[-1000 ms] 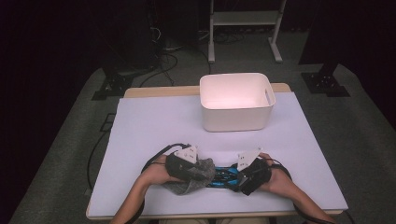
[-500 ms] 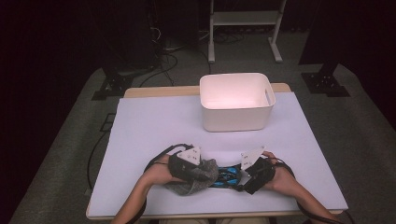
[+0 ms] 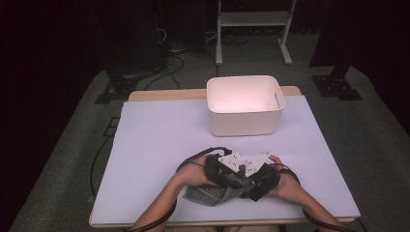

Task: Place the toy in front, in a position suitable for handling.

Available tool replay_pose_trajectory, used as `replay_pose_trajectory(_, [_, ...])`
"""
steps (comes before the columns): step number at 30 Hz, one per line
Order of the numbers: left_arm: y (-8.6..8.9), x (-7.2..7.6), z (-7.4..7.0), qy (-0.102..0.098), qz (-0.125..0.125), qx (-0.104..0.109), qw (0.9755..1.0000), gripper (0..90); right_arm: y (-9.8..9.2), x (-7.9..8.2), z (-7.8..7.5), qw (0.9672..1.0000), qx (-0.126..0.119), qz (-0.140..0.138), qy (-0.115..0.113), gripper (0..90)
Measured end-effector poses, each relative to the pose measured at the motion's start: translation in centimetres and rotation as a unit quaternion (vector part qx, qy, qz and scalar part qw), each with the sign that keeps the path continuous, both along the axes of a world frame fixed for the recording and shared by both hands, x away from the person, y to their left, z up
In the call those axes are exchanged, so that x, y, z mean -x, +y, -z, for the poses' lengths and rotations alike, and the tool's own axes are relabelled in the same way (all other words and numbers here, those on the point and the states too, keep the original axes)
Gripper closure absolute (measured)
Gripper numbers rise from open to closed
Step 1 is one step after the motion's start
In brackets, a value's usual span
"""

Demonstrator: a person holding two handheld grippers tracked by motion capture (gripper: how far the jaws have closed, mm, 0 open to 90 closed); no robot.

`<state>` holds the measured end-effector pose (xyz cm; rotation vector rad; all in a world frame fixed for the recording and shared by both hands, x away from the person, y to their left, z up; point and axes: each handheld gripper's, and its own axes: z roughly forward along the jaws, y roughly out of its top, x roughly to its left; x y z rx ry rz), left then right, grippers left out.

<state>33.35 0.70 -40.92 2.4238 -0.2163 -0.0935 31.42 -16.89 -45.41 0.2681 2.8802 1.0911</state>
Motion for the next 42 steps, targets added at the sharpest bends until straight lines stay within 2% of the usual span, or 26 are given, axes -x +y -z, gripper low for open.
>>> replay_pose_trajectory(6, [-0.3,-0.2,0.0,0.003,-0.001,0.001,1.0000,76.0,0.0,0.0,0.0,1.0000,-0.001,0.002,0.000,25.3])
replay_pose_trajectory(13, [1.3,-0.4,-0.3,-0.010,-0.017,-0.010,0.9998,75.8,-0.1,0.0,0.1,1.0000,-0.003,-0.002,-0.004,25.4])
replay_pose_trajectory(15, [2.1,-0.6,-0.1,-0.003,-0.031,-0.005,0.9995,75.8,-0.1,0.0,0.1,1.0000,-0.004,-0.002,-0.005,25.4])
replay_pose_trajectory(16, [2.9,-0.7,0.1,0.006,-0.039,0.005,0.9992,75.8,-0.1,0.0,0.1,1.0000,-0.004,-0.004,-0.007,25.4])
replay_pose_trajectory(19, [3.1,-0.6,0.2,0.009,-0.041,0.010,0.9991,75.8,-0.1,0.0,0.1,1.0000,-0.005,-0.003,-0.007,25.2])
replay_pose_trajectory(22, [2.6,-0.4,0.2,0.007,-0.036,0.009,0.9993,75.8,-0.1,0.0,0.1,1.0000,-0.005,0.000,-0.004,24.2])
replay_pose_trajectory(25, [1.7,-0.1,0.1,-0.002,-0.027,0.010,0.9996,75.8,0.3,-0.1,0.4,0.9999,-0.011,0.000,-0.009,19.1])
replay_pose_trajectory(32, [0.0,0.1,0.0,-0.007,-0.005,0.005,1.0000,75.8,0.5,-0.1,0.4,0.9997,-0.022,0.000,-0.002,21.8])
replay_pose_trajectory(35, [0.1,-0.3,0.0,-0.010,-0.011,0.005,0.9999,75.9,0.3,-0.1,0.4,0.9997,-0.022,-0.002,0.000,22.7])
replay_pose_trajectory(36, [0.4,-0.7,0.0,-0.008,-0.021,0.002,0.9998,75.9,0.4,-0.1,0.4,0.9998,-0.021,-0.002,0.003,22.8])
replay_pose_trajectory(39, [1.1,-1.3,0.0,0.000,-0.028,0.008,0.9996,75.9,0.4,-0.2,0.4,0.9998,-0.019,-0.004,0.001,22.8])
replay_pose_trajectory(40, [1.9,-1.7,-0.2,-0.002,-0.042,0.010,0.9991,75.8,0.4,-0.2,0.4,0.9998,-0.018,-0.005,-0.001,22.8])
replay_pose_trajectory(41, [1.9,-1.7,-0.2,-0.002,-0.042,0.010,0.9991,75.8,0.4,-0.2,0.4,0.9998,-0.018,-0.005,-0.001,22.8])
replay_pose_trajectory(42, [2.8,-2.1,-0.5,-0.009,-0.058,0.009,0.9982,75.8,0.4,-0.2,0.4,0.9998,-0.018,-0.006,0.000,22.8])
